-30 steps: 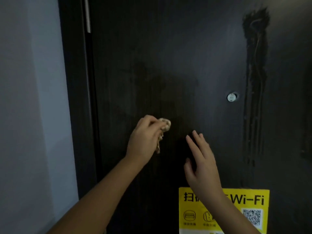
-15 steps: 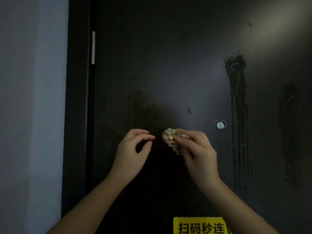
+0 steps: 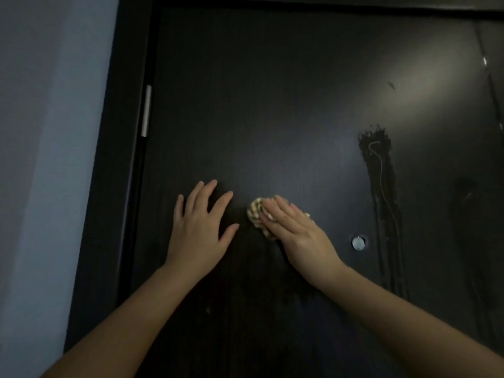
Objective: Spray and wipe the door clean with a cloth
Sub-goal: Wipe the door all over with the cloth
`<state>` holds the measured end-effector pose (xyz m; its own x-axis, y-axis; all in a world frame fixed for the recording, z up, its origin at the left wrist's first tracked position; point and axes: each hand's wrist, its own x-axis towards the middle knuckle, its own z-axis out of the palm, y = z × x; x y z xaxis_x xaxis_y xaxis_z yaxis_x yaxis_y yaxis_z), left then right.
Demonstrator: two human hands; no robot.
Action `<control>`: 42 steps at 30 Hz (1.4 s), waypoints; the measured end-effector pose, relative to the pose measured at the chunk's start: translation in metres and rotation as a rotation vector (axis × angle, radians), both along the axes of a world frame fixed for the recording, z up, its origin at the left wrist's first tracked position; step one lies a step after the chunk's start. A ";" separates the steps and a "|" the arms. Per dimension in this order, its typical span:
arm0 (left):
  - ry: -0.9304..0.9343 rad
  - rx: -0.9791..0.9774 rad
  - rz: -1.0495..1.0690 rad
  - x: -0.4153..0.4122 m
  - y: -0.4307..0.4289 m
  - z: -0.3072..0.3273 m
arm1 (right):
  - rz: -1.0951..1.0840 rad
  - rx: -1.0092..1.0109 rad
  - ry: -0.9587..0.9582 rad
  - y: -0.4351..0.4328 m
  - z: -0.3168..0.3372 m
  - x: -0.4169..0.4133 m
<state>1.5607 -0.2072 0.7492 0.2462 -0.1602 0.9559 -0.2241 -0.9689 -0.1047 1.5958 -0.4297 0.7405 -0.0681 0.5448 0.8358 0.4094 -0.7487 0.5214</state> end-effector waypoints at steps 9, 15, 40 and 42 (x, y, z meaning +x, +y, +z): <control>-0.129 -0.117 0.023 0.011 0.005 0.058 | 0.012 0.071 -0.141 0.032 0.099 0.008; -0.211 -0.188 -0.023 0.018 0.044 0.081 | 0.064 0.152 -0.123 0.083 0.164 0.013; -0.184 0.017 -0.116 0.019 0.093 0.090 | 0.089 0.027 -0.135 0.097 0.172 -0.004; -0.185 0.010 -0.111 0.022 0.093 0.090 | 0.123 0.276 -0.139 0.070 0.187 -0.005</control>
